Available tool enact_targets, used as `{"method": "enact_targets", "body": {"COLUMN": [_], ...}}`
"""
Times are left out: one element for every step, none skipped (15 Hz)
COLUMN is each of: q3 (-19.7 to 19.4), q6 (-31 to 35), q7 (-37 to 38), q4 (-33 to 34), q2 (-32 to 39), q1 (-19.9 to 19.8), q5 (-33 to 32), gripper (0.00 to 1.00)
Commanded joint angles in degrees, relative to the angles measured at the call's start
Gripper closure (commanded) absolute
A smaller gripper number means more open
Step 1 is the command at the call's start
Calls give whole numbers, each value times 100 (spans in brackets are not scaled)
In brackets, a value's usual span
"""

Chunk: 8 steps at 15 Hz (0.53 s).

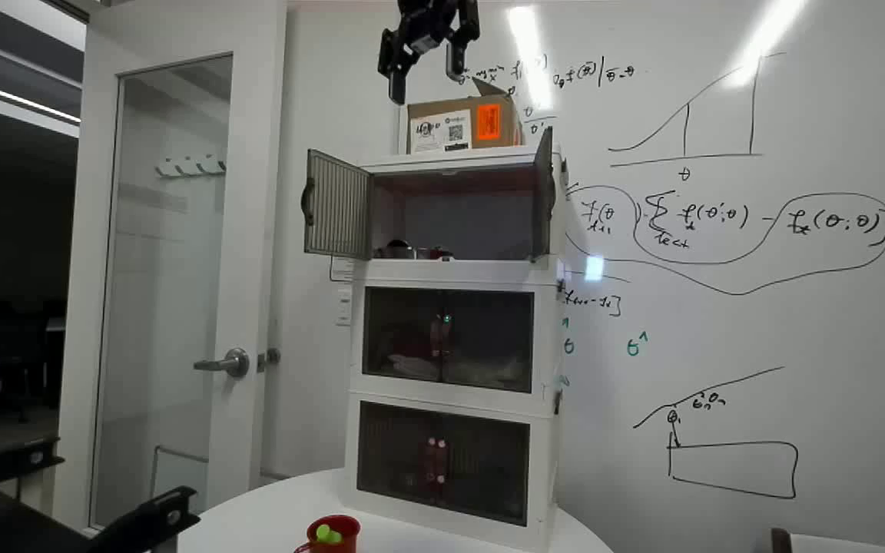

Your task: Move the silver bowl to the table

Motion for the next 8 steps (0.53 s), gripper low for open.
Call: {"method": "enact_targets", "body": {"q3": [-14, 16, 52, 89, 127, 154, 185, 247], "q6": [-14, 39, 93, 150, 192, 281, 393, 560], "q7": [-2, 165, 295, 381, 517, 684, 751, 950], "q4": [21, 131, 211, 309, 403, 506, 589, 675], "q2": [7, 166, 296, 458, 612, 779, 936, 1110], "q1": [14, 18, 33, 67, 90, 97, 128, 152], "q5": [-1, -3, -15, 25, 47, 18, 36, -48], "gripper": [0, 0, 0, 0, 0, 0, 0, 0]}}
